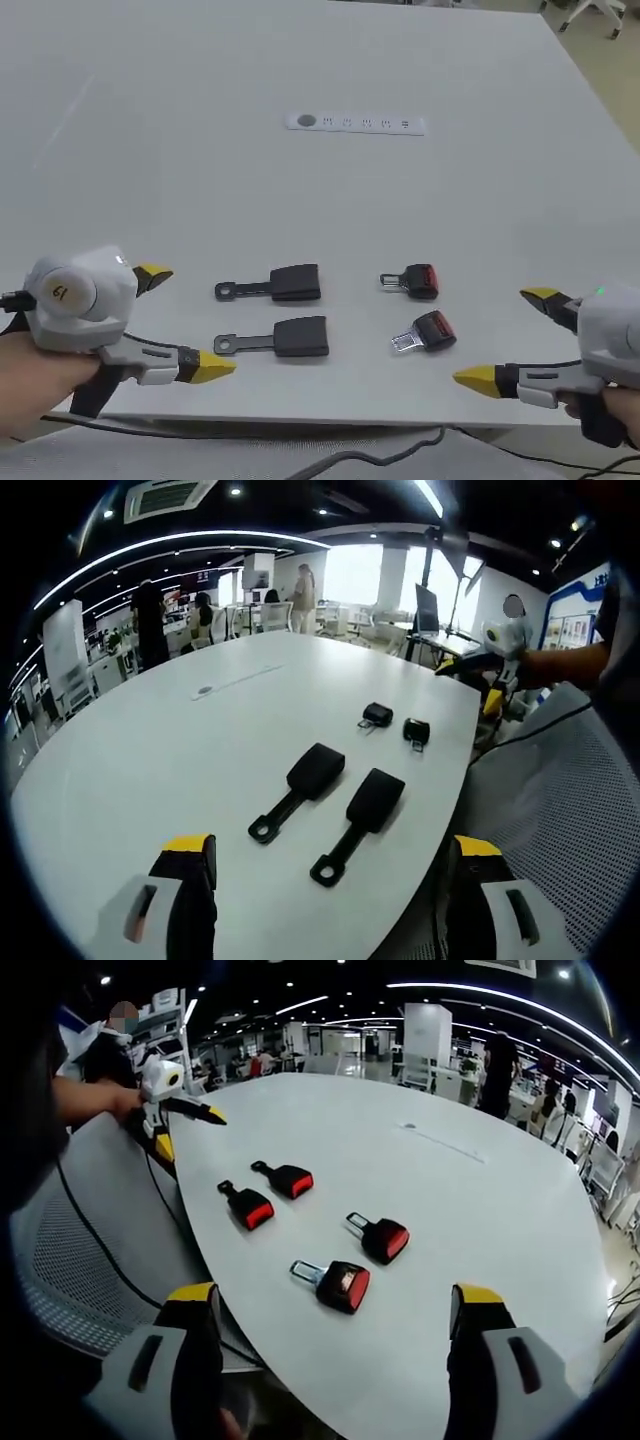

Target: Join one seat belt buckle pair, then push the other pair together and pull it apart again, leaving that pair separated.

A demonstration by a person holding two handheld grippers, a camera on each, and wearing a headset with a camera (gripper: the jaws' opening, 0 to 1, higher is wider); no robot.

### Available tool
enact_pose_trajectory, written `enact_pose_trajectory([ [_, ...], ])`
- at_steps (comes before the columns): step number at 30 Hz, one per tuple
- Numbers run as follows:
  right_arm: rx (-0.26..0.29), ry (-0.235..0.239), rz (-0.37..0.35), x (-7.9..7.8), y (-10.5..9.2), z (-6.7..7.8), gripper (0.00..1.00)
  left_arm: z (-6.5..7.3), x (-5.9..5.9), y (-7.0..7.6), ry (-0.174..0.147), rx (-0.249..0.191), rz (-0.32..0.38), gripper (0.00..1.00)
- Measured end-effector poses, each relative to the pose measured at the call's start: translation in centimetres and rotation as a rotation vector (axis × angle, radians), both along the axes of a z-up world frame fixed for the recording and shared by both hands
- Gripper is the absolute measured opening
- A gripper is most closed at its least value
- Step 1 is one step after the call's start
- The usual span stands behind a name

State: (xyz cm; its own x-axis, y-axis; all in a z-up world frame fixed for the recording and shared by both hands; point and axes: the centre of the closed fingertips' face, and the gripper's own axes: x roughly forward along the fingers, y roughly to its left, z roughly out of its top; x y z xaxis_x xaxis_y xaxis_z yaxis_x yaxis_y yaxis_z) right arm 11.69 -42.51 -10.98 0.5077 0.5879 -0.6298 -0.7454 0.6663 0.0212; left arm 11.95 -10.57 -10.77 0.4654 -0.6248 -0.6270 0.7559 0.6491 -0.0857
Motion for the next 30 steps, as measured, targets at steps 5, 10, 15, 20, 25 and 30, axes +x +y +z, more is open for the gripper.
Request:
enact_pose_trajectory([
  [5, -0.005, -0.004, 0.022, 0.4, 0.2, 0.0, 0.91, -0.1, 0.0, -0.1, 0.003, 0.020, -0.024, 0.96],
  [10, -0.015, -0.010, 0.054, 1.0, 0.8, 0.4, 0.89, -0.5, -0.3, -0.7, 0.020, 0.047, -0.074, 0.90],
  [15, -0.020, -0.010, 0.097, 1.5, 1.4, 0.4, 0.83, -0.7, -0.7, -1.6, 0.053, 0.063, -0.119, 0.85],
  [20, -0.061, -0.023, 0.148, 2.1, 1.7, 0.3, 0.82, -0.4, 0.1, -2.6, 0.034, 0.099, -0.178, 0.81],
  [25, -0.095, -0.022, 0.197, 2.4, 2.3, 0.0, 0.80, -0.9, 0.7, -3.7, 0.021, 0.141, -0.240, 0.75],
  [30, -0.131, -0.015, 0.261, 2.5, 3.2, -0.5, 0.74, -1.1, 0.9, -5.2, 0.011, 0.155, -0.289, 0.69],
])
